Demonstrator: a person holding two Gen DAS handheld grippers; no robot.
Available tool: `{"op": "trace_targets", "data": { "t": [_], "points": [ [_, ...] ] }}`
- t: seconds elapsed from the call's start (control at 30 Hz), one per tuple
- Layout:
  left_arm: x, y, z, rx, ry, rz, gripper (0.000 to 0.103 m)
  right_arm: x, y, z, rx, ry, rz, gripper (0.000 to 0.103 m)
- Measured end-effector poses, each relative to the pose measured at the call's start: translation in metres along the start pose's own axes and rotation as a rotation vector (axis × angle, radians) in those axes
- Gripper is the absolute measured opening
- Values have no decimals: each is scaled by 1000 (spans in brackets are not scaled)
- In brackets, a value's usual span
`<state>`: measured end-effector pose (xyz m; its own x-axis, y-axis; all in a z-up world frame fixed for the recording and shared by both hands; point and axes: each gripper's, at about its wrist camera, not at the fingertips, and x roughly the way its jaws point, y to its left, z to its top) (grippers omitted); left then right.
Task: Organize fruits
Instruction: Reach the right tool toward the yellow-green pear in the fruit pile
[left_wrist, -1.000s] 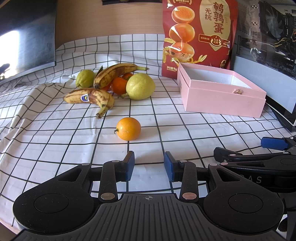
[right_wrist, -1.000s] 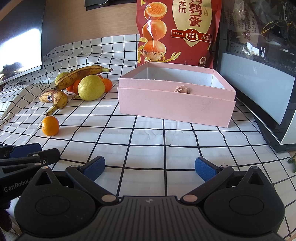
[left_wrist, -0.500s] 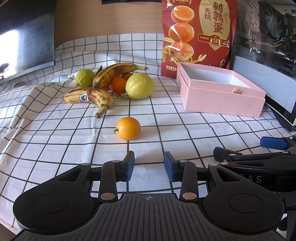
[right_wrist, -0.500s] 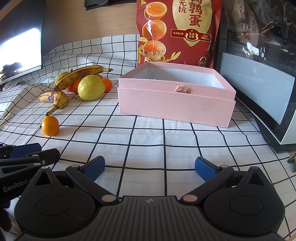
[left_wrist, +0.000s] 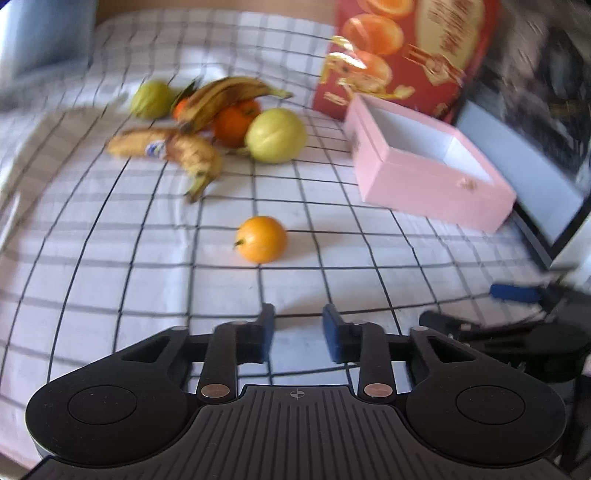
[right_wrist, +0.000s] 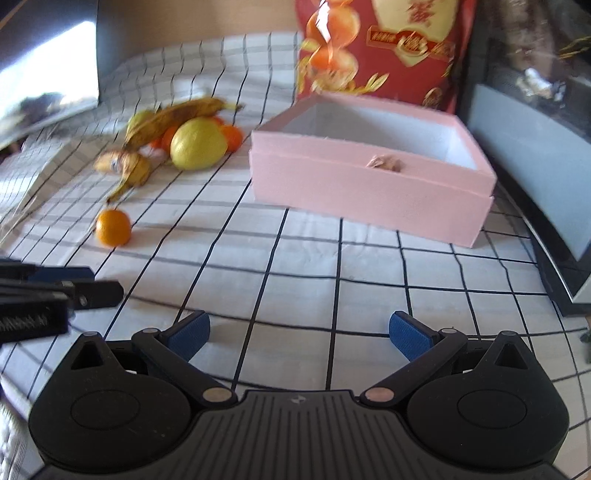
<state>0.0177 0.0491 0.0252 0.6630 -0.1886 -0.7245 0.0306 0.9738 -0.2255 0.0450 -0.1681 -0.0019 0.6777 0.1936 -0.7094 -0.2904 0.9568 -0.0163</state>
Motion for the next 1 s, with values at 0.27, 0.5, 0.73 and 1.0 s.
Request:
{"op": "trace_targets", "data": {
  "t": [0.27,0.5,0.73,1.0],
  "points": [
    [-8,57,36,-64,60,27,28,0,3,-2,13,7,-21,103],
    [-10,74,99,108,-51,-142,28,9,21,15,69,93,-77,103],
    [13,112,138,57,-51,-208,28,-8,74,57,-48,25,-137,92],
    [20,133,138,-146,-36,-181,28,28,154,113,-767,-145,-161,61]
  ]
}}
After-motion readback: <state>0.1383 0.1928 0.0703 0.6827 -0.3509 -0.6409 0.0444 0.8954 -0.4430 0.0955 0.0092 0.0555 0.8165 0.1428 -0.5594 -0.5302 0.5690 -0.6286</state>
